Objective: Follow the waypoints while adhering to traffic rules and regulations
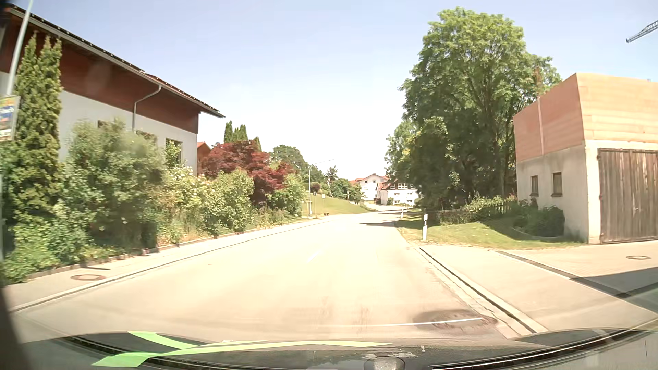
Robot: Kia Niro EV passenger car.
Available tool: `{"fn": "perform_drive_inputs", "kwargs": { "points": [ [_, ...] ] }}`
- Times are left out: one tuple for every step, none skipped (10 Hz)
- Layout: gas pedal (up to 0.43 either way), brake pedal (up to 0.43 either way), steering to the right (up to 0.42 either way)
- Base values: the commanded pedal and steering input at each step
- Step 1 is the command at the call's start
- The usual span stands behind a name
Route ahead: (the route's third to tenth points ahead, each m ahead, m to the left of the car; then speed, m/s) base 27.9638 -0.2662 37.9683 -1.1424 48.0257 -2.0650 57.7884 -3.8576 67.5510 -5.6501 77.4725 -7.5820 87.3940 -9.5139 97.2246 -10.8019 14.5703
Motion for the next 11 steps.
{"fn": "perform_drive_inputs", "kwargs": {
  "points": [
    [0.110, 0.000, 0.008],
    [0.098, 0.000, 0.008],
    [0.098, 0.000, 0.009],
    [0.098, 0.000, 0.008],
    [0.110, 0.000, 0.008],
    [0.110, 0.000, 0.009],
    [0.110, 0.000, 0.011],
    [0.110, 0.000, 0.016],
    [0.110, 0.000, 0.019],
    [0.110, 0.000, 0.020],
    [0.110, 0.000, 0.019]
  ]
}}
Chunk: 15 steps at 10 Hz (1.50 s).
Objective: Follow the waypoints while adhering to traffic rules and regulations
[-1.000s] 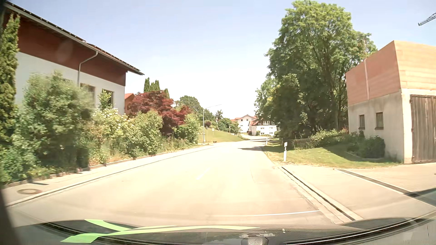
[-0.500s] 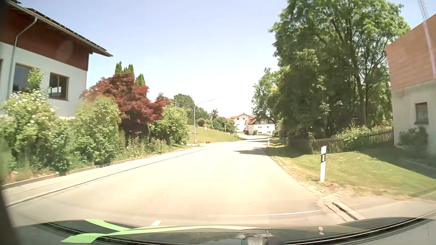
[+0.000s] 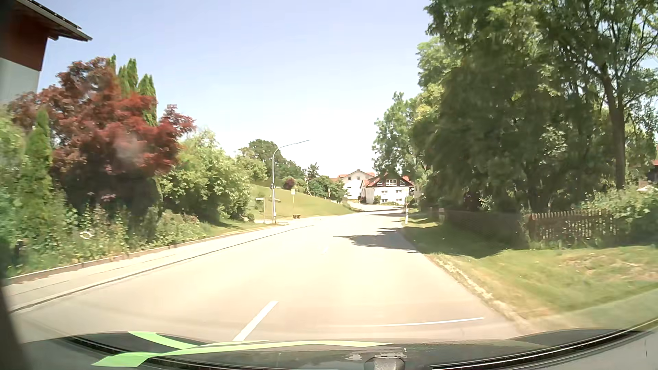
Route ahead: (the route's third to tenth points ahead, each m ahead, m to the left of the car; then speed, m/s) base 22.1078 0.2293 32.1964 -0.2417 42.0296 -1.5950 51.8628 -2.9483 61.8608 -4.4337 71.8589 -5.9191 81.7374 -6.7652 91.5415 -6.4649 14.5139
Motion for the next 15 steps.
{"fn": "perform_drive_inputs", "kwargs": {
  "points": [
    [0.110, 0.000, 0.018],
    [0.110, 0.000, 0.019],
    [0.110, 0.000, 0.018],
    [0.110, 0.000, 0.017],
    [0.110, 0.000, 0.016],
    [0.110, 0.000, 0.015],
    [0.098, 0.000, 0.015],
    [0.098, 0.000, 0.015],
    [0.098, 0.000, 0.015],
    [0.098, 0.000, 0.015],
    [0.098, 0.000, 0.015],
    [0.110, 0.000, 0.015],
    [0.110, 0.000, 0.014],
    [0.110, 0.000, 0.014],
    [0.118, 0.000, 0.014]
  ]
}}
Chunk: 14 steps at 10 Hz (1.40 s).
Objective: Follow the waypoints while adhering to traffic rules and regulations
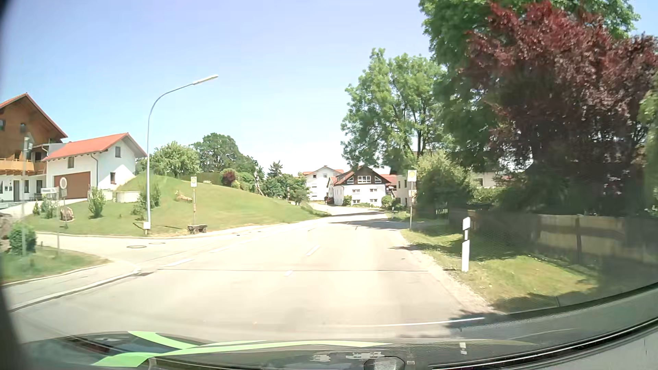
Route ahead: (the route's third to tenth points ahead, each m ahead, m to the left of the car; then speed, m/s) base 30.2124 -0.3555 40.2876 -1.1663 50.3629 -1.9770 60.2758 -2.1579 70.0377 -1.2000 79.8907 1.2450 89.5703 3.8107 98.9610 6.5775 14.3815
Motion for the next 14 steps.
{"fn": "perform_drive_inputs", "kwargs": {
  "points": [
    [0.118, 0.000, 0.013],
    [0.118, 0.000, 0.012],
    [0.118, 0.000, 0.010],
    [0.118, 0.000, 0.010],
    [0.118, 0.000, 0.010],
    [0.118, 0.000, 0.010],
    [0.118, 0.000, 0.010],
    [0.118, 0.000, 0.010],
    [0.118, 0.000, 0.010],
    [0.110, 0.000, 0.009],
    [0.079, 0.000, 0.007],
    [0.079, 0.000, 0.006],
    [0.079, 0.000, 0.005],
    [0.079, 0.000, 0.005]
  ]
}}
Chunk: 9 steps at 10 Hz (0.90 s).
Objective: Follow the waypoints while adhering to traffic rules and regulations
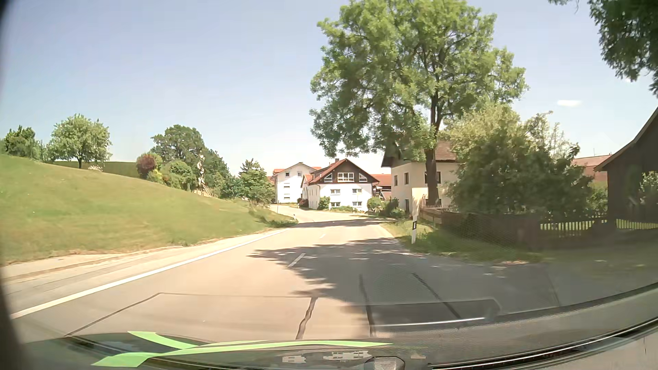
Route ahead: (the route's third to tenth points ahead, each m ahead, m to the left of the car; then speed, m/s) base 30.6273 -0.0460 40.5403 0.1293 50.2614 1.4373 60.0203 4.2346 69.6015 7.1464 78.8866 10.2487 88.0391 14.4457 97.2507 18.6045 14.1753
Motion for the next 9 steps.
{"fn": "perform_drive_inputs", "kwargs": {
  "points": [
    [0.079, 0.000, 0.004],
    [0.087, 0.000, 0.002],
    [0.087, 0.000, 0.001],
    [0.087, 0.000, 0.001],
    [0.098, 0.000, 0.001],
    [0.098, 0.000, 0.001],
    [0.098, 0.000, 0.000],
    [0.110, 0.000, 0.000],
    [0.110, 0.000, -0.001]
  ]
}}
